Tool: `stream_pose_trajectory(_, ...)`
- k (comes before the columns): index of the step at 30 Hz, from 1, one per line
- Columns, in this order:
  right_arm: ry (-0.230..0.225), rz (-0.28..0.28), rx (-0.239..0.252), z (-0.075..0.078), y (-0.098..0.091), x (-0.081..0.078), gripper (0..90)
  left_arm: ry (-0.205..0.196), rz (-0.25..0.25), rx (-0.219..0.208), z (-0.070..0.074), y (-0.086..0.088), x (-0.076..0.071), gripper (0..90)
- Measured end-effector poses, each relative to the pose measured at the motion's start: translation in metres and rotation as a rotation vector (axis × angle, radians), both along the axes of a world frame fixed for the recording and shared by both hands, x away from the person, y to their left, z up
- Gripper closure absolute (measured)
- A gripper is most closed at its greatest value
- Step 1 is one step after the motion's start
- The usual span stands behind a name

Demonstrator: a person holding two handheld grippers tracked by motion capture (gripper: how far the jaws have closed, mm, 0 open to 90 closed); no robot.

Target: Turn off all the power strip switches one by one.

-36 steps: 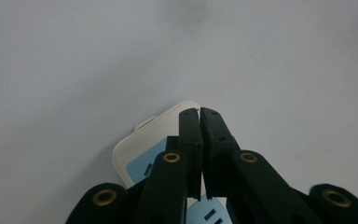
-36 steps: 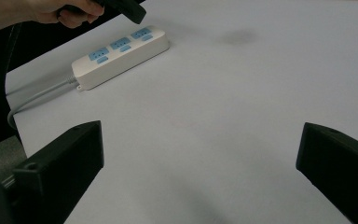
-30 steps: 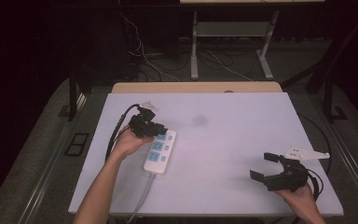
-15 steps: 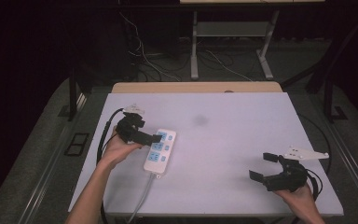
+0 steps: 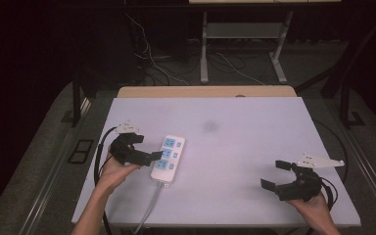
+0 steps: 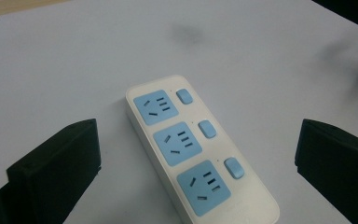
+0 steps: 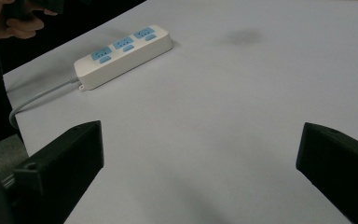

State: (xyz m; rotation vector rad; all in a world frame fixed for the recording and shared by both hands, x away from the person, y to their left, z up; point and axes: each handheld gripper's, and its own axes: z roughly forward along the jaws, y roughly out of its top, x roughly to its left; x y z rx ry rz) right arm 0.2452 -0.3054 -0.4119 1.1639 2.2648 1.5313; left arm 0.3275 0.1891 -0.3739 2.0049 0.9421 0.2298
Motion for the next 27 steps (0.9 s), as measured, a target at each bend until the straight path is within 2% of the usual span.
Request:
stream_pose_trajectory(13, -0.002, 0.001, -0.002, 0.0, 0.001, 0.0, 0.5, -0.042, 0.033, -0.098, -0.019, 0.005, -0.038, 0.0)
stream_pose_trajectory(21, 0.001, 0.0, -0.001, 0.0, 0.002, 0.0, 0.4, -0.056, 0.018, -0.111, -0.029, 0.0, -0.059, 0.0)
stream_pose_trajectory(27, 0.002, 0.0, 0.0, 0.0, 0.001, 0.0, 0.4, -0.054, -0.016, -0.106, -0.036, -0.007, -0.07, 0.0)
